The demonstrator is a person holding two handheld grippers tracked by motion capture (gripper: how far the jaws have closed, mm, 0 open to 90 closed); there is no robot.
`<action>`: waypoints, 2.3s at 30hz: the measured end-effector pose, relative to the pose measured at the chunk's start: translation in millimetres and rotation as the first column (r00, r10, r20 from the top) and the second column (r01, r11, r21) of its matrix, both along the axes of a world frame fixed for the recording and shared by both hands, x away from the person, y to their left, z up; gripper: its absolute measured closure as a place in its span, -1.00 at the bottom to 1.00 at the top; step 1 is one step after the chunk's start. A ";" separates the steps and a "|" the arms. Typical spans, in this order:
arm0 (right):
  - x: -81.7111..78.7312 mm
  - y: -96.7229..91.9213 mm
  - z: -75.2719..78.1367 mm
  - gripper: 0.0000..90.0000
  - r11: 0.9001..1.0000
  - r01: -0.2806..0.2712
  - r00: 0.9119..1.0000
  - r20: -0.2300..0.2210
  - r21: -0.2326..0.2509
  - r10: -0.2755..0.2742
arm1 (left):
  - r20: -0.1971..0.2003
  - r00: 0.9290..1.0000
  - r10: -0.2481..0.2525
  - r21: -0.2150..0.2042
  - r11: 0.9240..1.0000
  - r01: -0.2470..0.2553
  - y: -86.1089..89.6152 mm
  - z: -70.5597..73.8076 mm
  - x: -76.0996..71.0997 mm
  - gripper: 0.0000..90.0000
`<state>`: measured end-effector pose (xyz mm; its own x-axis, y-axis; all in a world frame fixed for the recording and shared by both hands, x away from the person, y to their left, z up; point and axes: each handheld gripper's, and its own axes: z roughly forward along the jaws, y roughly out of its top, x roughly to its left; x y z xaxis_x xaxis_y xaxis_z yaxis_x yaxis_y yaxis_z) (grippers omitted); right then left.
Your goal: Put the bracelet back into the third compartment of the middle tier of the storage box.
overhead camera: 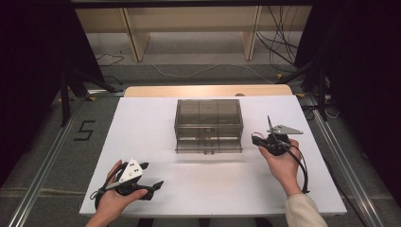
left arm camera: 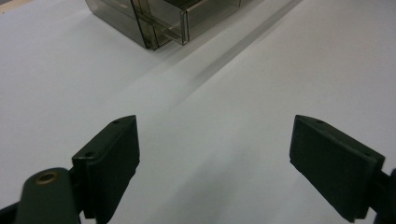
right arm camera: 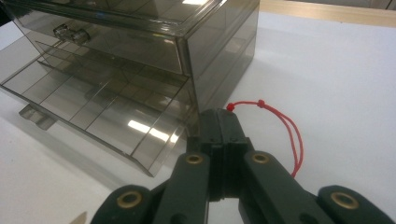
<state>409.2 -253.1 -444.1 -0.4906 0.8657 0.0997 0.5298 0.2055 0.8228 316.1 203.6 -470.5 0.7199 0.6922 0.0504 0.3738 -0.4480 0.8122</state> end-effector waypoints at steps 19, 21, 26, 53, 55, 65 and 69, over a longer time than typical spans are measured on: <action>-0.4 7.9 1.6 1.00 1.000 -0.021 1.000 0.006 -0.002 0.021 | 0.001 1.000 -0.001 0.000 1.000 0.001 -0.1 0.0 -0.1 -0.65; -0.3 8.5 2.3 1.00 1.000 -0.024 1.000 0.008 -0.003 0.024 | 0.001 1.000 0.000 0.000 1.000 0.000 -0.2 0.0 -0.1 -0.65; -0.4 10.9 3.7 1.00 1.000 -0.026 1.000 0.009 -0.003 0.026 | 0.000 1.000 -0.001 0.001 1.000 0.001 -0.3 -0.1 0.0 -0.65; 1.2 20.8 7.9 1.00 0.999 -0.052 0.998 0.020 0.000 0.052 | 0.001 1.000 -0.001 -0.003 1.000 0.001 -0.8 -0.3 0.2 -0.65; 1.2 22.2 8.4 1.00 0.999 -0.052 0.998 0.017 0.000 0.052 | 0.000 1.000 -0.002 -0.002 1.000 0.002 -0.9 -0.5 0.2 -0.65; 1.9 25.9 10.5 1.00 0.998 -0.058 0.998 0.023 -0.002 0.058 | 0.001 1.000 -0.003 -0.001 1.000 0.003 -1.0 -0.3 0.0 -0.65; 2.1 26.4 11.9 1.00 0.998 -0.063 0.998 0.023 0.000 0.063 | 0.000 1.000 -0.002 -0.003 1.000 0.002 -0.9 -0.5 0.1 -0.65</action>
<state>411.3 -226.7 -432.2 -0.5463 0.8329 0.0882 0.4970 0.2376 0.8346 316.2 202.7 -471.1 0.7211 0.6911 0.0485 0.3731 -0.4463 0.8134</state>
